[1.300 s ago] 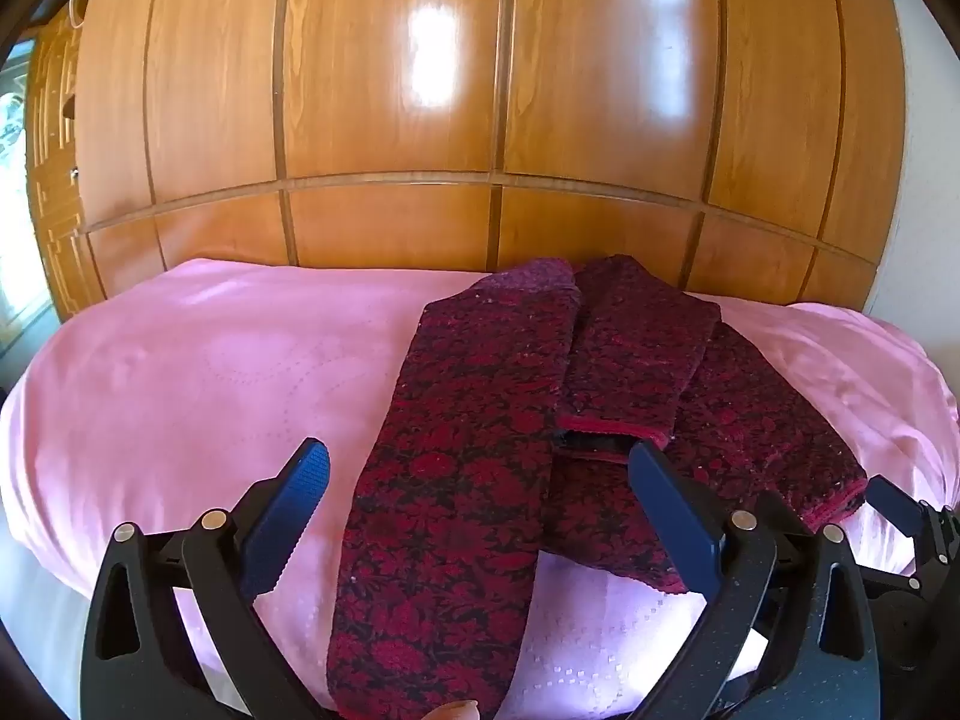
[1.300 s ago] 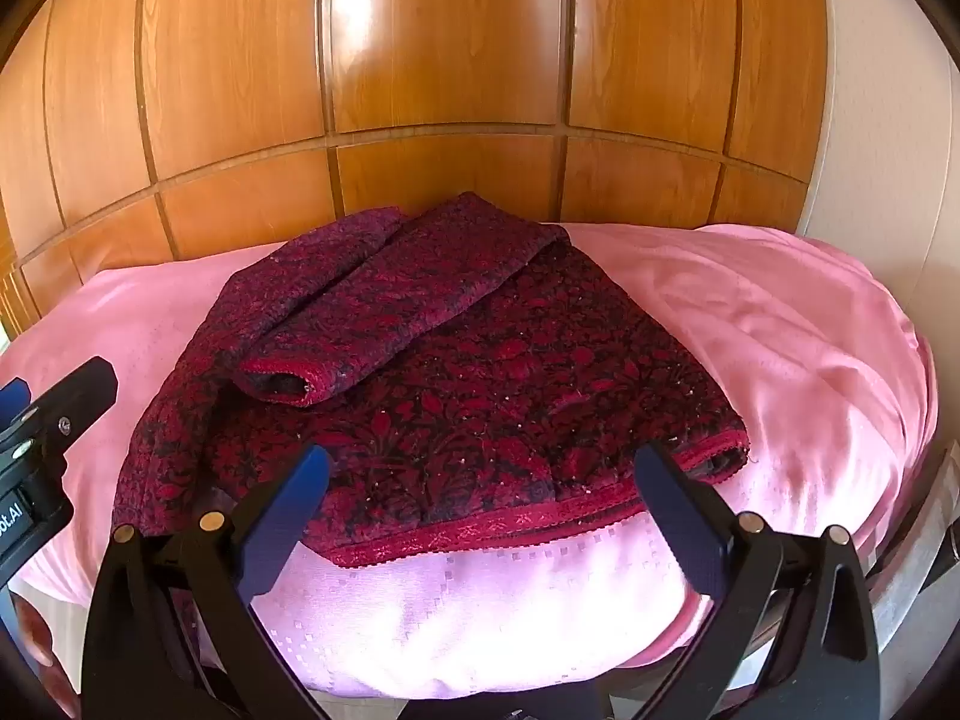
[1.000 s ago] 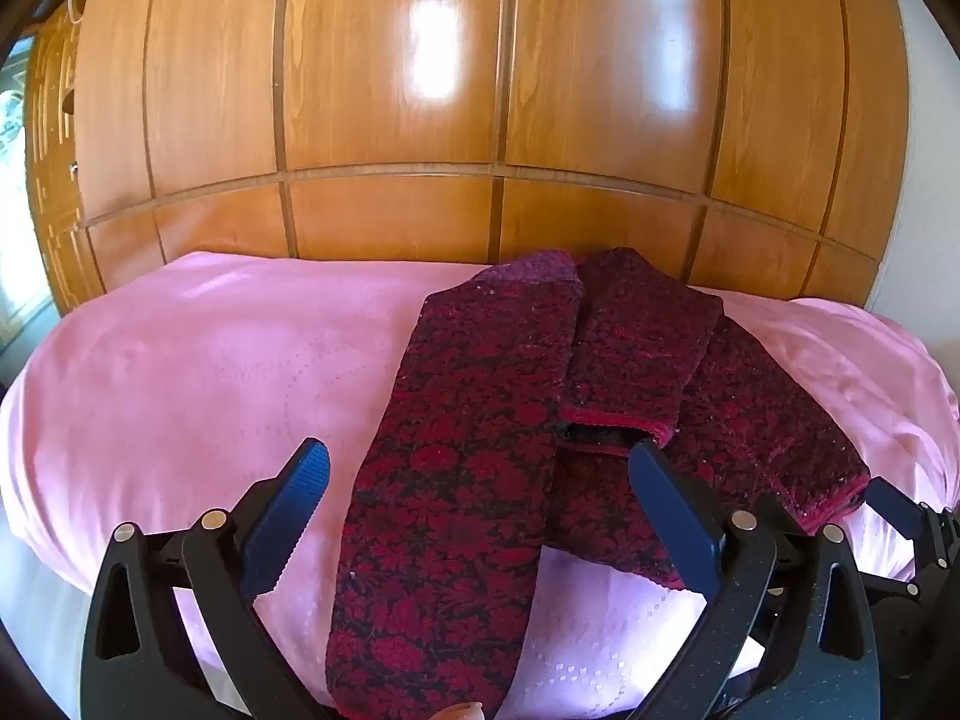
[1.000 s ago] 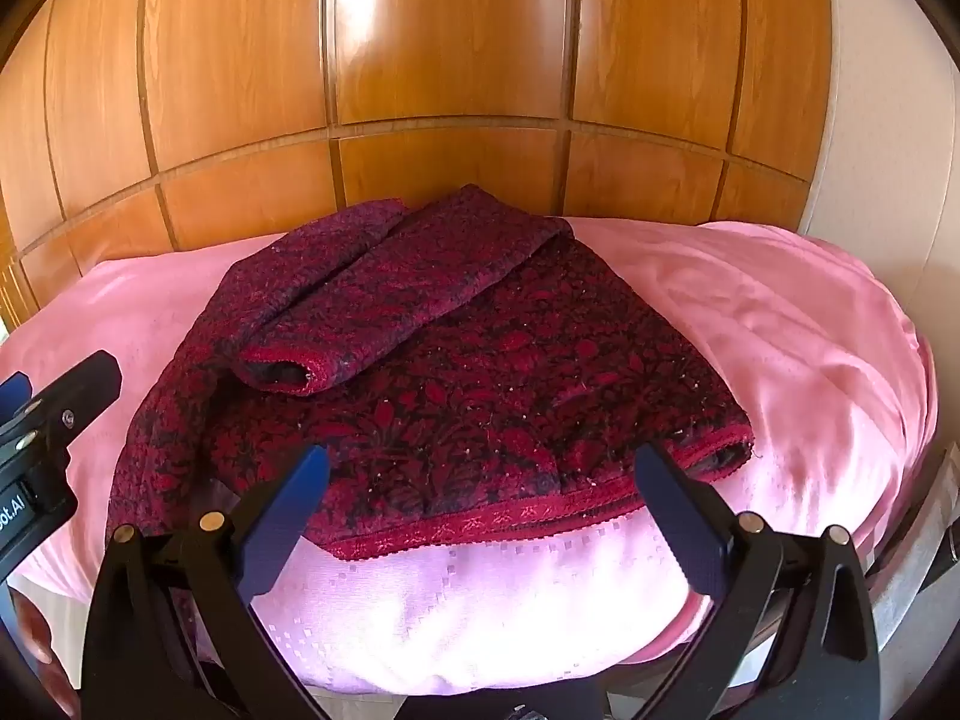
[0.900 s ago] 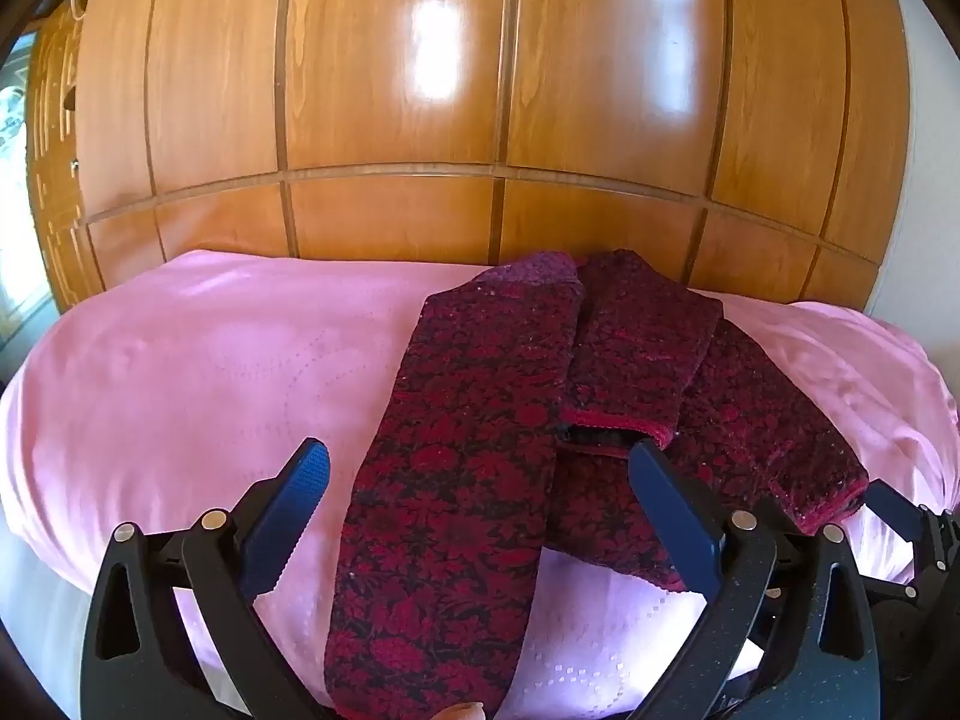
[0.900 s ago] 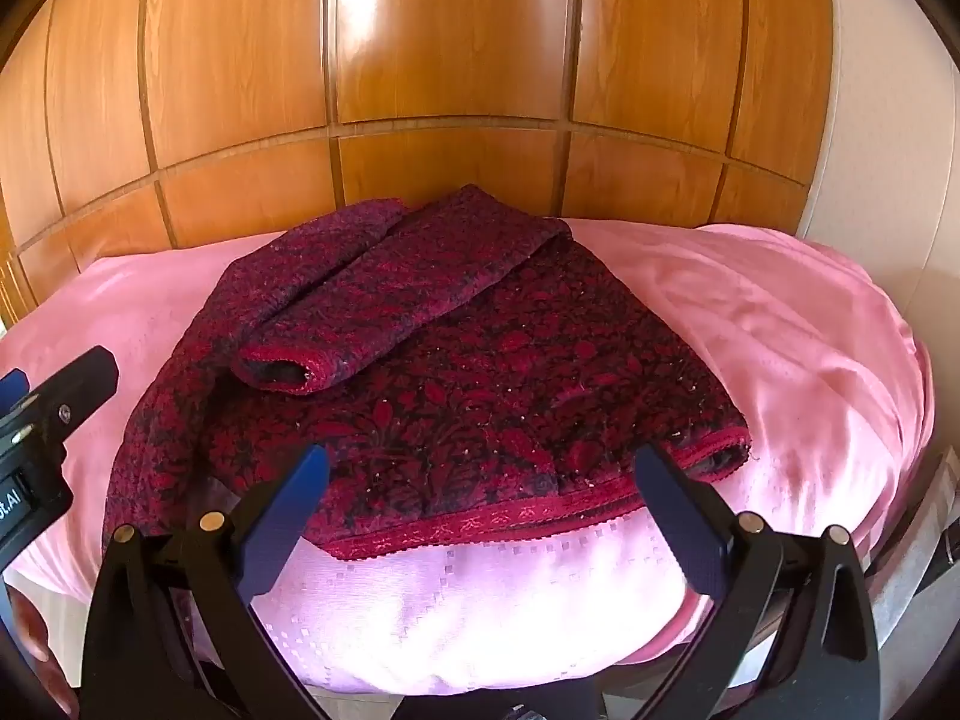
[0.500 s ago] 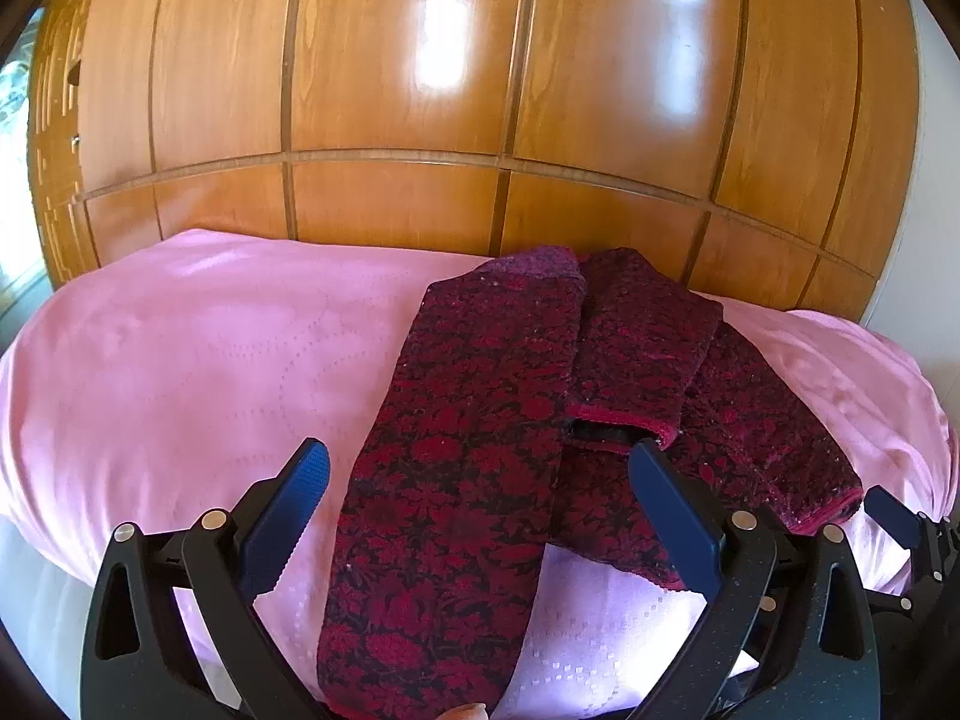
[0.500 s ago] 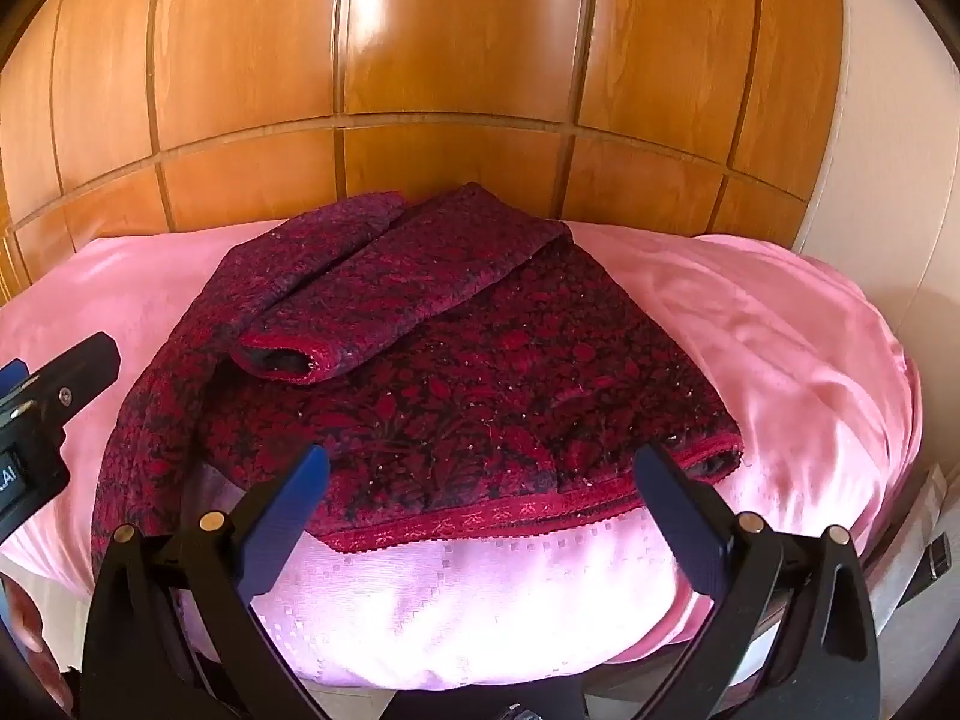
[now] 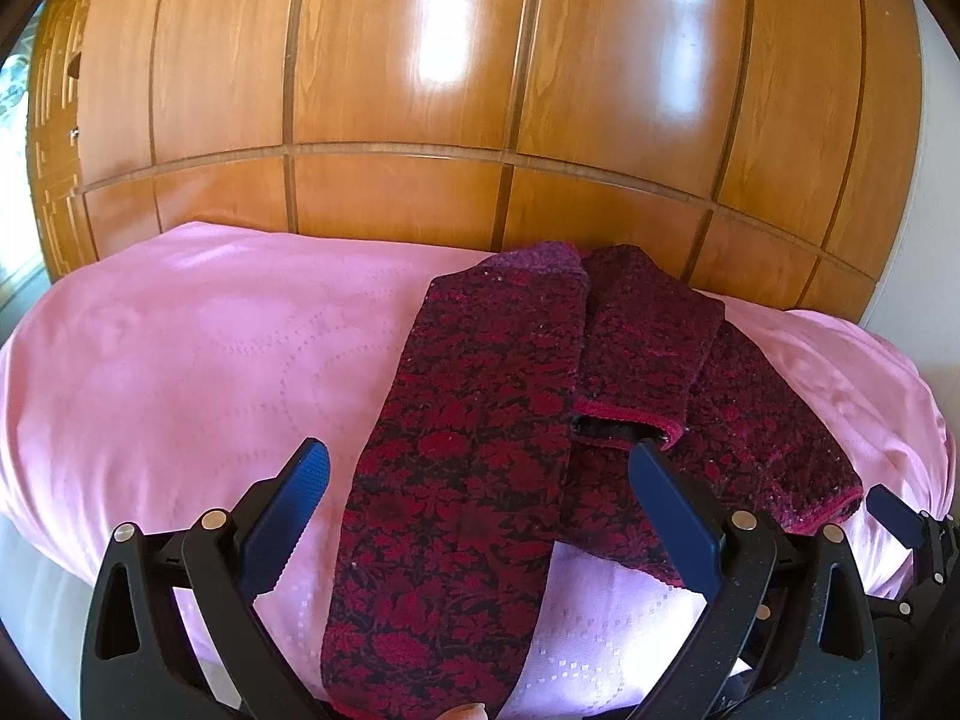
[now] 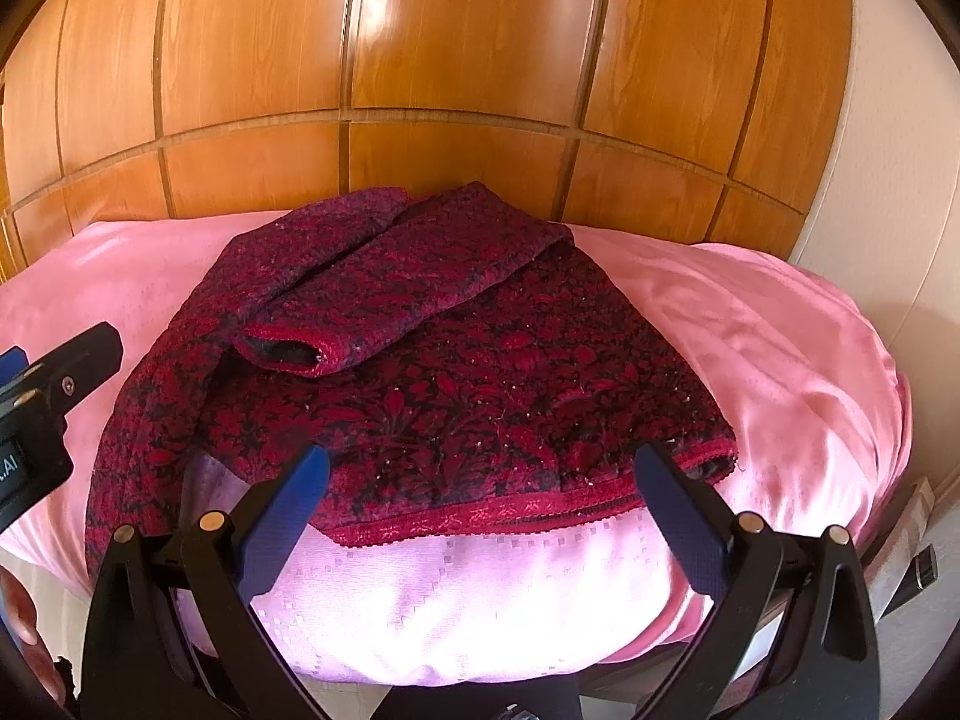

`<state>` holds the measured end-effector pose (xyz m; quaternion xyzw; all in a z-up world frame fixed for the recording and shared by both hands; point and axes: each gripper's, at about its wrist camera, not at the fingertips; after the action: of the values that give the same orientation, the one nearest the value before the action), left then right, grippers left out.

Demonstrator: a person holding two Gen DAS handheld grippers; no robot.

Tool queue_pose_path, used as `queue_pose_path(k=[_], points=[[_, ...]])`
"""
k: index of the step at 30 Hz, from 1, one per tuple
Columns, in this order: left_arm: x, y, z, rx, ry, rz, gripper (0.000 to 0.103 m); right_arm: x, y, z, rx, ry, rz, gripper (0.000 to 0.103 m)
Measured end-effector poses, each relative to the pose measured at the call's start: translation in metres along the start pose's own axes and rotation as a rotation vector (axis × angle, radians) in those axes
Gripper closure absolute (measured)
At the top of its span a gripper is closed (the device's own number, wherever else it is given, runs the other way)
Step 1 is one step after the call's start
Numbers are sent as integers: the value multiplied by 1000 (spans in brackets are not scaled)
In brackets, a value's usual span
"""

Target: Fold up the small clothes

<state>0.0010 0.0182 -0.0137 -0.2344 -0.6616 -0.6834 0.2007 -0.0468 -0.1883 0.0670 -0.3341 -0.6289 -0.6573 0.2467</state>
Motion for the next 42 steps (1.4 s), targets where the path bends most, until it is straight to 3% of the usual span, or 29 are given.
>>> queue_pose_path(k=[14, 42], points=[[-2, 0, 5, 0, 12, 4, 4, -6, 0, 4, 7, 17, 18, 2], [-35, 1, -7, -76, 31, 111, 4, -35, -1, 8, 5, 54, 80, 2]])
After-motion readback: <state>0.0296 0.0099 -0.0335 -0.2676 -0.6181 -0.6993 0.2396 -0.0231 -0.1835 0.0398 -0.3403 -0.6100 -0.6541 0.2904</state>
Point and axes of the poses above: each gripper's, at about its wrist camera, not at the fingertips, and x roughly against the way its jaws point, z to its left, y to its top, and after that the axes turned 9 degrees about -x, right-handed
